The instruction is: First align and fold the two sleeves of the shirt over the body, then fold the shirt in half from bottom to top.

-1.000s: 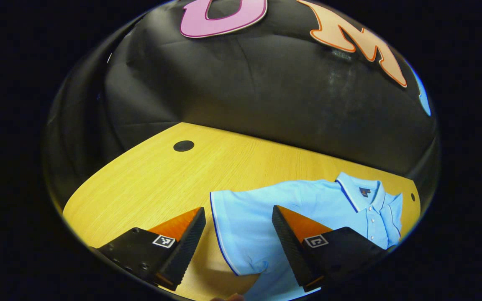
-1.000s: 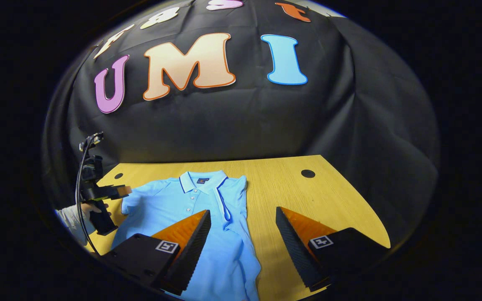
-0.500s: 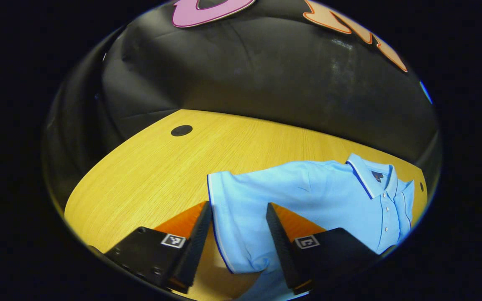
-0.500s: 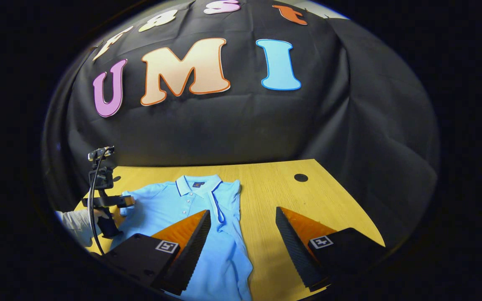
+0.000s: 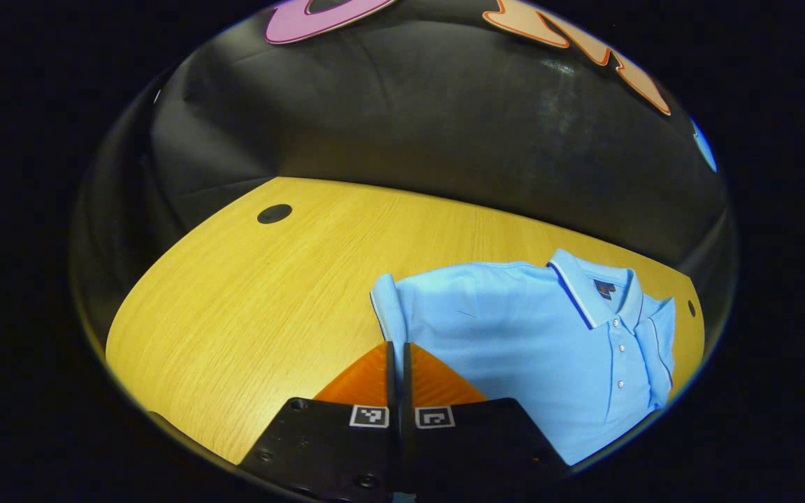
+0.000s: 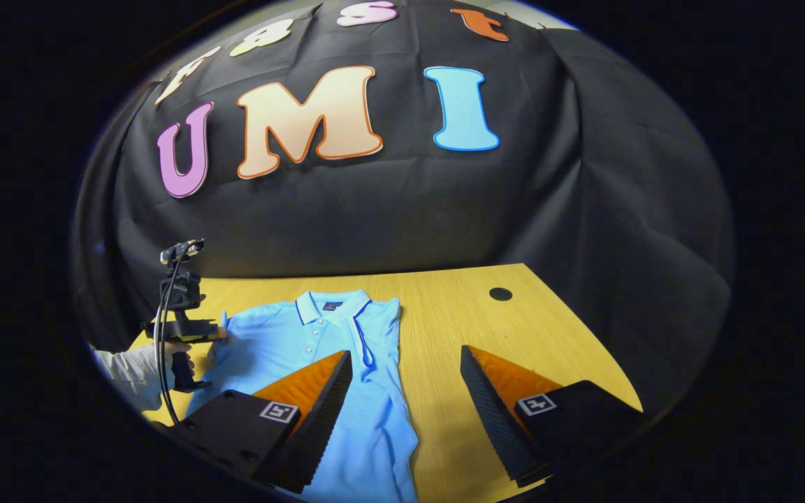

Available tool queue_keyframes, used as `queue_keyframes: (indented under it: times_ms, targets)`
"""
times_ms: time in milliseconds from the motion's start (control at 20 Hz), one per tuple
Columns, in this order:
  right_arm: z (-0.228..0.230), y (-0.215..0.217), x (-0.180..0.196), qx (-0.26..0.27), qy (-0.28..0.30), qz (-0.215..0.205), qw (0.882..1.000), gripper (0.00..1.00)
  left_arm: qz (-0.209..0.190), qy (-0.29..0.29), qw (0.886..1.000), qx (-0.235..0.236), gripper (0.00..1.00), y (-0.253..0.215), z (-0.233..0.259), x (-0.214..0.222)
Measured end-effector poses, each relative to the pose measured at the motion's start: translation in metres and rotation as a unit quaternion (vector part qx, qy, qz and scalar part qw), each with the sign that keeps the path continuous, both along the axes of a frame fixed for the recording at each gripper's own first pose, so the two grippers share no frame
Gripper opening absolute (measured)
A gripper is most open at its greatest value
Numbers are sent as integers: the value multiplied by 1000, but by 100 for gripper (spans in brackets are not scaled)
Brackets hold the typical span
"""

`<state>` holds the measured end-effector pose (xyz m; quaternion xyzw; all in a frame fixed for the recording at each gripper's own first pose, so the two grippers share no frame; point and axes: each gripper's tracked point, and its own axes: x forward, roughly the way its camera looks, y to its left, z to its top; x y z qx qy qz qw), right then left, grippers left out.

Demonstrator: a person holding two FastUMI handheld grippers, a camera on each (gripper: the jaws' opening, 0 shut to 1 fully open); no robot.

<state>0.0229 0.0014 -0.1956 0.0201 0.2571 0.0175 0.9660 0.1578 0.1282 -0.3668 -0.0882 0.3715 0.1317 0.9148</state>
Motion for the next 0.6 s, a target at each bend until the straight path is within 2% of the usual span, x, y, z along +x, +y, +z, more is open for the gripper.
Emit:
queue_keyframes:
  times_ms: [150, 350, 600]
  targets:
    - [3, -8, -4, -1, -5, -2, 1000, 98, -28, -21, 999, -13, 0, -33, 21, 10]
    - [3, -17, -12, 6, -4, -9, 1000, 98, -103, -44, 994, -13, 0, -91, 47, 22]
    - [0, -25, -19, 11, 0, -14, 1000, 98, -163, -32, 986, -12, 0, -153, 38, 18]
